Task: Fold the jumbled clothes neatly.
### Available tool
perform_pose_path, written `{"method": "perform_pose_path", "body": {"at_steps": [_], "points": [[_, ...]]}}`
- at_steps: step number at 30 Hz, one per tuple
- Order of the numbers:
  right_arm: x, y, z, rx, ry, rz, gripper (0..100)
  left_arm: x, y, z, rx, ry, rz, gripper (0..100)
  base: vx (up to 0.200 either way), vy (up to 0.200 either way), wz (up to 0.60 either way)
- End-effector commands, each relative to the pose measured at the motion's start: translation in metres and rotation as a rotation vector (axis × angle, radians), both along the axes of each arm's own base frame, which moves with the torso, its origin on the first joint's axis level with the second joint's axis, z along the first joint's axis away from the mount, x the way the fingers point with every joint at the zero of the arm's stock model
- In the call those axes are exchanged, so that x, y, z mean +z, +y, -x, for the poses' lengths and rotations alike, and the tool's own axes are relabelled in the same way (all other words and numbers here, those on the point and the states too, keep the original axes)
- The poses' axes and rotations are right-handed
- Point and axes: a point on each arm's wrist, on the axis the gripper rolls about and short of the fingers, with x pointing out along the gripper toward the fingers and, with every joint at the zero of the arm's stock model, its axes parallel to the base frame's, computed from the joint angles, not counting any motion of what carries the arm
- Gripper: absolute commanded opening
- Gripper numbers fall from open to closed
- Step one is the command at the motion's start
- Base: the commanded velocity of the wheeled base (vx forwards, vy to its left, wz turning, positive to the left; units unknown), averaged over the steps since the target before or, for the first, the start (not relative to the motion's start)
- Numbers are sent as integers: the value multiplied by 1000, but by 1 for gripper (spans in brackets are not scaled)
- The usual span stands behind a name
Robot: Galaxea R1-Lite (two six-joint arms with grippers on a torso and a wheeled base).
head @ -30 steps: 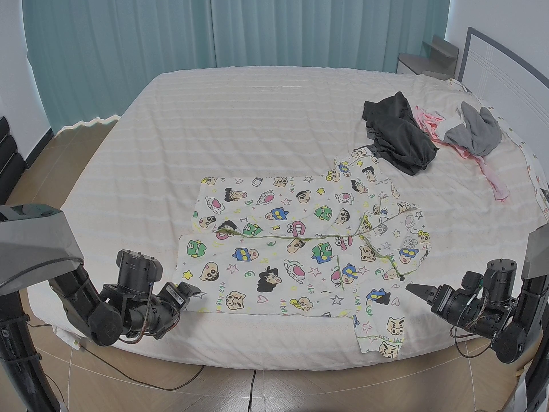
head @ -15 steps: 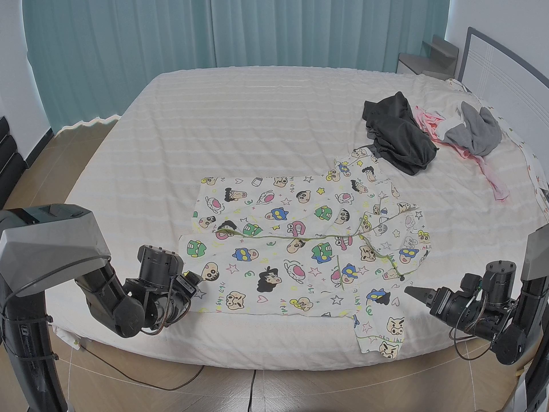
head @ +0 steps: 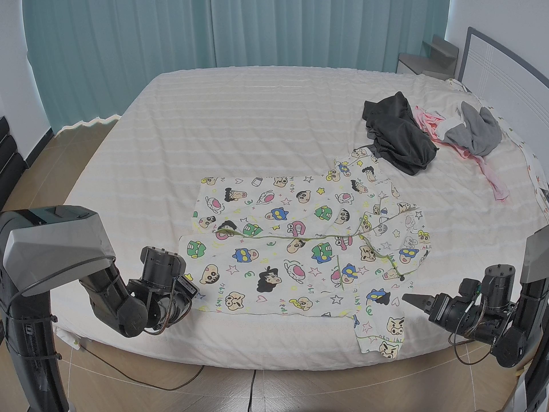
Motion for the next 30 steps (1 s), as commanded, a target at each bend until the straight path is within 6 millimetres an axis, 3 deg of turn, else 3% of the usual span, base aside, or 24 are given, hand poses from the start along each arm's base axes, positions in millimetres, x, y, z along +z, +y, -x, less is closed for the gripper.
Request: {"method": "perform_pose_path", "body": {"at_steps": [1,11,26,30], "points": [[-1,1,5,49,5,7,100,0,1,1,3,4,-2,0,0,0,0],[-33,-5,3,132,87,135,100,14,4,8,3,-20,15,0,0,0,0],[-53,4,6,290,150,117,100,18,16,12,33,-19,18,0,0,0,0],[-58,2,-3,273,138,115,100,18,17,12,35,-17,16,0,0,0,0]]}}
